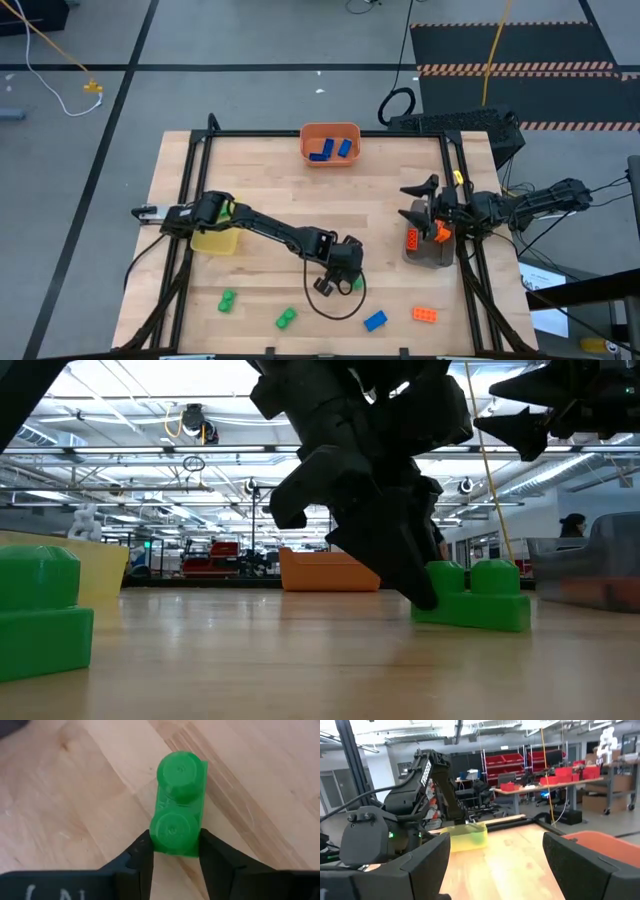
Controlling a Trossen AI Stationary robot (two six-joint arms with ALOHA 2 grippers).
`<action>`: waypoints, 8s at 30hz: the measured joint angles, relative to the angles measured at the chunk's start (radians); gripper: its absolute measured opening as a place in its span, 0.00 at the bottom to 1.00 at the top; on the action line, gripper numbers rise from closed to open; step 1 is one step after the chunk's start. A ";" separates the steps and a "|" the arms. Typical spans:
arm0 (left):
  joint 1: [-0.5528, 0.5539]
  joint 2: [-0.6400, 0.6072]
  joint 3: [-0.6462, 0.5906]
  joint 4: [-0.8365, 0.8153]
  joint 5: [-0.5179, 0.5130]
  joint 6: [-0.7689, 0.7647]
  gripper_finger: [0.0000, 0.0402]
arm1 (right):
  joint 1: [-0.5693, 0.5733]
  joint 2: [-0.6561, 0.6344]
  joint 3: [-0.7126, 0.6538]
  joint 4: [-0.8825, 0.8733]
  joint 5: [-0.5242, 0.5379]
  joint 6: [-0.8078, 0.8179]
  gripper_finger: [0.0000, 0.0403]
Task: Sort & place blocks by color
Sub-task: Put the green game piece into the yellow bin, then put the orange game piece into the black bin
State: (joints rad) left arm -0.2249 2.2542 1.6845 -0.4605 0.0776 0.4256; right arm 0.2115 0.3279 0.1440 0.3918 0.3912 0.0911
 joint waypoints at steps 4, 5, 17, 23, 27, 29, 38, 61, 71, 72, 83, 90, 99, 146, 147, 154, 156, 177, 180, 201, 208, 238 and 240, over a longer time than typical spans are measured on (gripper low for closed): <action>0.001 -0.007 0.001 -0.051 -0.024 -0.029 0.31 | 0.000 0.000 0.000 0.017 0.000 -0.045 0.77; 0.000 -0.011 0.001 -0.077 -0.047 -0.037 0.31 | 0.000 0.000 0.000 0.022 0.000 -0.055 0.77; 0.037 -0.208 0.000 -0.486 -0.279 -0.244 0.31 | -0.001 -0.003 0.000 0.100 0.010 -0.186 0.77; 0.070 -0.299 -0.001 -0.697 -0.317 -0.508 0.31 | -0.002 -0.006 0.000 0.118 0.061 -0.246 0.77; 0.077 -0.355 -0.029 -0.763 -0.365 -0.637 0.31 | -0.002 -0.007 0.000 0.121 0.067 -0.257 0.77; 0.081 -0.405 -0.065 -0.760 -0.366 -0.692 0.31 | -0.002 -0.007 0.000 0.121 0.068 -0.257 0.77; 0.072 -0.769 -0.399 -0.531 -0.367 -0.909 0.31 | -0.002 -0.007 0.000 0.111 0.084 -0.251 0.77; -0.048 -1.174 -0.721 -1.070 -0.235 -1.404 0.31 | -0.002 -0.007 0.000 0.090 0.084 -0.178 0.77; 0.030 -1.174 -0.721 -1.080 -0.157 -1.351 0.34 | -0.002 -0.006 0.000 0.090 0.084 -0.178 0.77; 0.035 -1.174 -0.721 -1.073 -0.157 -1.351 0.36 | -0.002 -0.006 0.000 0.090 0.084 -0.178 0.77; 0.063 -1.174 -0.721 -1.078 -0.140 -1.331 0.75 | -0.002 -0.006 0.000 0.090 0.084 -0.179 0.77; 0.060 -1.173 -0.712 -0.839 -0.171 -1.254 0.83 | -0.002 -0.003 0.000 0.090 0.085 -0.162 0.77; 0.061 -1.010 -0.712 -0.467 -0.227 -0.999 0.71 | -0.002 0.117 0.067 0.006 0.084 -0.093 0.77; 0.380 -0.787 -0.720 0.495 -0.210 -0.460 0.58 | 0.571 1.161 1.021 -1.321 -0.711 1.171 0.74; 0.386 -0.787 -0.720 0.497 -0.199 -0.459 0.58 | 0.587 1.173 1.021 -1.310 -0.707 1.193 0.74; 0.407 -0.787 -0.720 0.501 -0.180 -0.443 0.58 | 0.668 1.255 1.021 -1.308 -0.640 1.203 0.74; 0.409 -0.787 -0.720 0.502 -0.180 -0.432 0.58 | 0.680 1.281 1.021 -1.309 -0.614 1.178 0.74; 0.399 -0.787 -0.721 0.460 -0.180 -0.438 0.58 | 0.715 1.469 1.020 -1.323 -0.518 1.070 0.69; 0.384 -0.787 -0.721 0.454 -0.179 -0.454 0.58 | 0.713 1.485 1.021 -1.323 -0.517 1.044 0.64; 0.307 -0.786 -0.721 0.400 -0.184 -0.509 0.58 | 0.573 1.147 1.030 -1.598 -0.340 0.971 0.31; 0.307 -0.786 -0.721 0.376 -0.184 -0.509 0.58 | 0.510 0.939 1.029 -1.919 -0.254 0.993 0.32; 0.307 -0.786 -0.721 0.374 -0.185 -0.525 0.58 | 0.391 0.868 0.813 -1.734 -0.227 0.865 0.40; 0.307 -0.786 -0.721 0.373 -0.185 -0.525 0.58 | 0.391 0.868 0.813 -1.734 -0.210 0.867 0.44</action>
State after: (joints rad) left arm 0.0826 1.4677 0.9638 -0.0878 -0.1074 -0.0998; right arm 0.6022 1.1957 0.9573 -1.3419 0.1814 0.9582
